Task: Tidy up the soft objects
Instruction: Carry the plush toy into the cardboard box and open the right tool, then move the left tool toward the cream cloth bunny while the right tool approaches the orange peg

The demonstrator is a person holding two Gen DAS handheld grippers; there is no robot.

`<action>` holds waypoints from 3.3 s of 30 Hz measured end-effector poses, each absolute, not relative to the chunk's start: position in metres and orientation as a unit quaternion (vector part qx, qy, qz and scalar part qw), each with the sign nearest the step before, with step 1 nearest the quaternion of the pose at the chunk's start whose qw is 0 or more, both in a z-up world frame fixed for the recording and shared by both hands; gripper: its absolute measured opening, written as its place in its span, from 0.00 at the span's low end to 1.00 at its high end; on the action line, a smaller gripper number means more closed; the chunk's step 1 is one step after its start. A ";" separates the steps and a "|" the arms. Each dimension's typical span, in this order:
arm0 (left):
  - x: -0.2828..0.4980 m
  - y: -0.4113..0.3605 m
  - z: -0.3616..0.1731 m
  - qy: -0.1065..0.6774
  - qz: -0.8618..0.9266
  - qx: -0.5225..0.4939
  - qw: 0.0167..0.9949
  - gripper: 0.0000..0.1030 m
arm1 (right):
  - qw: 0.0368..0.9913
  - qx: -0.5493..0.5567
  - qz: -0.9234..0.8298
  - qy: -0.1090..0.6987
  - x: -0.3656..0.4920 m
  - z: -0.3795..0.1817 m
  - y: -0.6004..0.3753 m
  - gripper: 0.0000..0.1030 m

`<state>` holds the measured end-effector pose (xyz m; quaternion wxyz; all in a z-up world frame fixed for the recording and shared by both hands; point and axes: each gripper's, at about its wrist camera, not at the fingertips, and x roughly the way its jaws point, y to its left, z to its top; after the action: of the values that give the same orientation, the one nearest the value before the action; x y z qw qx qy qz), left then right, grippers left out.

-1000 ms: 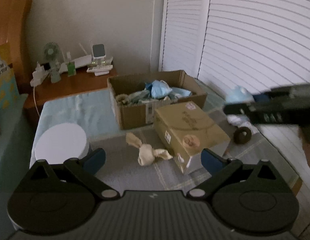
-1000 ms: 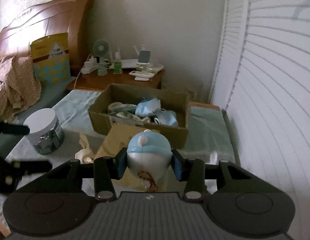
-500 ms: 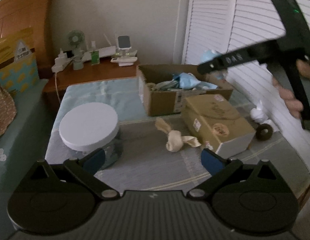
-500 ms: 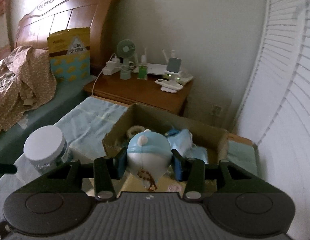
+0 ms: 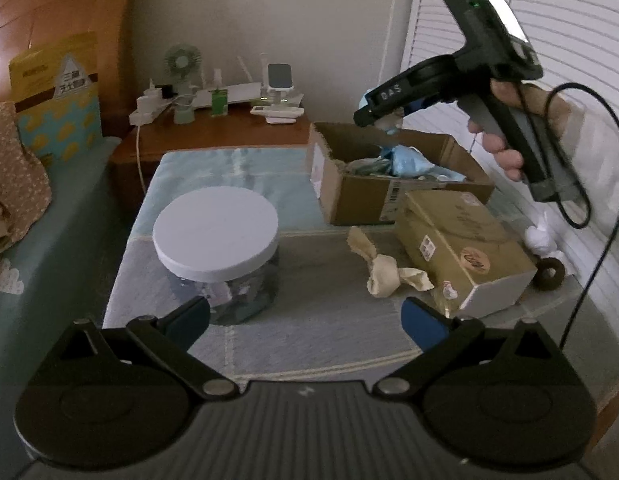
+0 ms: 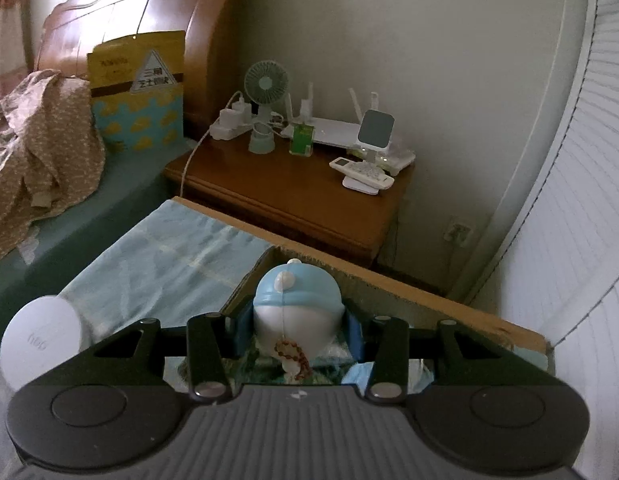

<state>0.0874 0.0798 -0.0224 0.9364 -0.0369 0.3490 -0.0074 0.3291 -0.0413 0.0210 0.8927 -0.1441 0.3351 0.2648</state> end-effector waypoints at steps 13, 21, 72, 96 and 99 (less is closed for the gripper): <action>0.082 0.075 -0.020 0.348 -0.016 -0.039 0.937 0.98 | 0.901 -0.142 0.267 0.312 0.311 0.028 -0.055 1.00; 0.074 0.071 -0.015 0.341 -0.020 -0.039 0.939 0.98 | 0.903 -0.128 0.267 0.310 0.283 0.040 -0.068 1.00; 0.095 0.034 -0.052 0.395 -0.069 -0.032 0.915 0.98 | 0.911 -0.079 0.170 0.368 0.144 -0.057 -0.208 0.48; 0.098 0.036 -0.055 0.401 -0.073 -0.041 0.912 0.98 | 0.903 -0.190 0.142 0.357 0.161 -0.063 -0.189 0.35; 0.096 0.035 -0.054 0.400 -0.078 -0.041 0.912 0.98 | 0.903 -0.197 0.142 0.353 0.148 -0.060 -0.187 0.35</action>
<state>0.0963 0.0347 -0.0541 0.9122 -0.0408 0.4002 -0.0780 0.1483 -0.1872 -0.0602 0.9034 -0.1975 0.3533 0.1419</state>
